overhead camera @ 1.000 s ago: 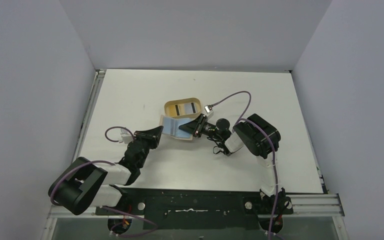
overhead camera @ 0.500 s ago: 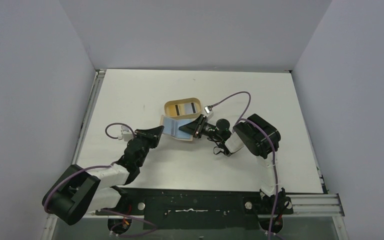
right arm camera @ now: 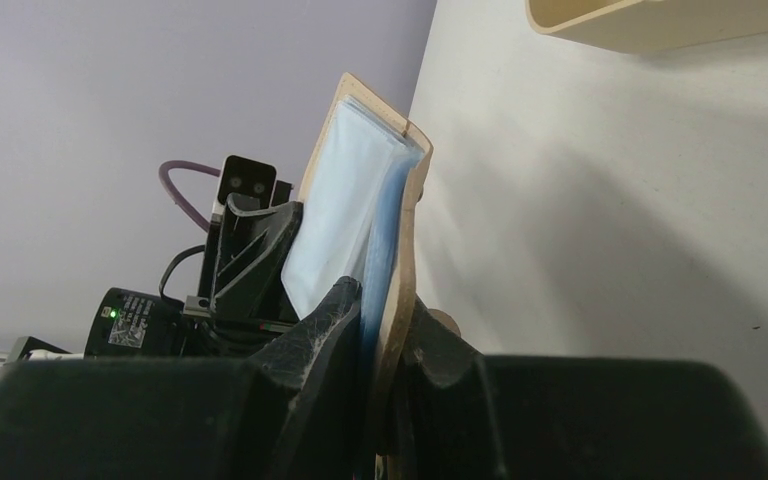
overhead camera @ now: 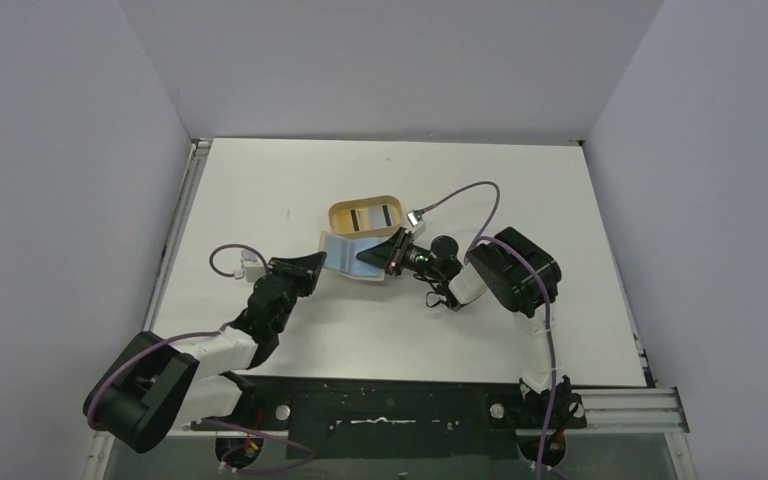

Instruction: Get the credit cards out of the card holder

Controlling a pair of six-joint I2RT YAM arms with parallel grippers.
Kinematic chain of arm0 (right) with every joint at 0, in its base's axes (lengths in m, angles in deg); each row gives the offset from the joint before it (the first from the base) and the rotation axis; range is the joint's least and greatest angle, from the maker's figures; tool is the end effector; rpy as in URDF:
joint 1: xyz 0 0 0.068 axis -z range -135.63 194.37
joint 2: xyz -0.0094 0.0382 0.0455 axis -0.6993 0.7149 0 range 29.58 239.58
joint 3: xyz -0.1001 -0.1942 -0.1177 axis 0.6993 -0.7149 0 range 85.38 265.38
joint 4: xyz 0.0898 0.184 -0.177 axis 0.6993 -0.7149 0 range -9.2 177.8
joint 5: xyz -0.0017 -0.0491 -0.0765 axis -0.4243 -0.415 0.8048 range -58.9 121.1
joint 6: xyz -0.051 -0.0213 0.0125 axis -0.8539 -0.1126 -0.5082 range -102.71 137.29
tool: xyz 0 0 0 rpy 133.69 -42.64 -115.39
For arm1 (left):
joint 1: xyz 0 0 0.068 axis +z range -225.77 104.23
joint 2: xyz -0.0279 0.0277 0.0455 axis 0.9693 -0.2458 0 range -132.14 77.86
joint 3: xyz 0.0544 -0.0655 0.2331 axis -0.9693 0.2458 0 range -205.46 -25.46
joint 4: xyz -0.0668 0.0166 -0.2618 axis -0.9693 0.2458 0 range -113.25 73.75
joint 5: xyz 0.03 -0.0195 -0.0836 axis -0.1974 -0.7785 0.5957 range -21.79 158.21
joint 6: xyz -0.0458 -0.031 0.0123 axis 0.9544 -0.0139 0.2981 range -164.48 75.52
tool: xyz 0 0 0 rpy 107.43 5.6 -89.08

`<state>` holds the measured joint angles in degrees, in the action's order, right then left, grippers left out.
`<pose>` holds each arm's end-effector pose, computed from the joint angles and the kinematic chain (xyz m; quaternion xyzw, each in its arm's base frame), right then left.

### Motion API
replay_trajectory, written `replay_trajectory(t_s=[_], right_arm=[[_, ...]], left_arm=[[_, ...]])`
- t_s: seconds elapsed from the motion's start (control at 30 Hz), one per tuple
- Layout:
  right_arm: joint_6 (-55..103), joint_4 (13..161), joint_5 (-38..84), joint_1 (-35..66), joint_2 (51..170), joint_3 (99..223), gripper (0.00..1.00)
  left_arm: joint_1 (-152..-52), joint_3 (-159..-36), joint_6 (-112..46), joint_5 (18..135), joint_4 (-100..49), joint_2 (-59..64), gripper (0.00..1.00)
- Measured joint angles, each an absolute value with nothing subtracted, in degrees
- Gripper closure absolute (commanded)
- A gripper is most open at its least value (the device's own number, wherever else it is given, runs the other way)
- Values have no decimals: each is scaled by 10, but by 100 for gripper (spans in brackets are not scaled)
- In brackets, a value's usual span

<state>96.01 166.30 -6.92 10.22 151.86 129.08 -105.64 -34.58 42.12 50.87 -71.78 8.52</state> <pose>0.2858 0.2232 0.0770 0.0407 0.7063 0.6841 0.1773 0.2002 -0.1014 0.1226 -0.4480 0.6293 -0.4692 0.4280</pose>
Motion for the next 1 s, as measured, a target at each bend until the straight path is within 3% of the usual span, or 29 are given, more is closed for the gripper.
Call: replay_trajectory(t_s=[0.37,1.0], right_arm=[[960,1662,-76,102,1519,1291,100],[965,1675,-82,102,1519,1290,100]], left_arm=[[-1053,-352,423,510,-697,99,72],[-1053,-357,423,505,-628,147,73]])
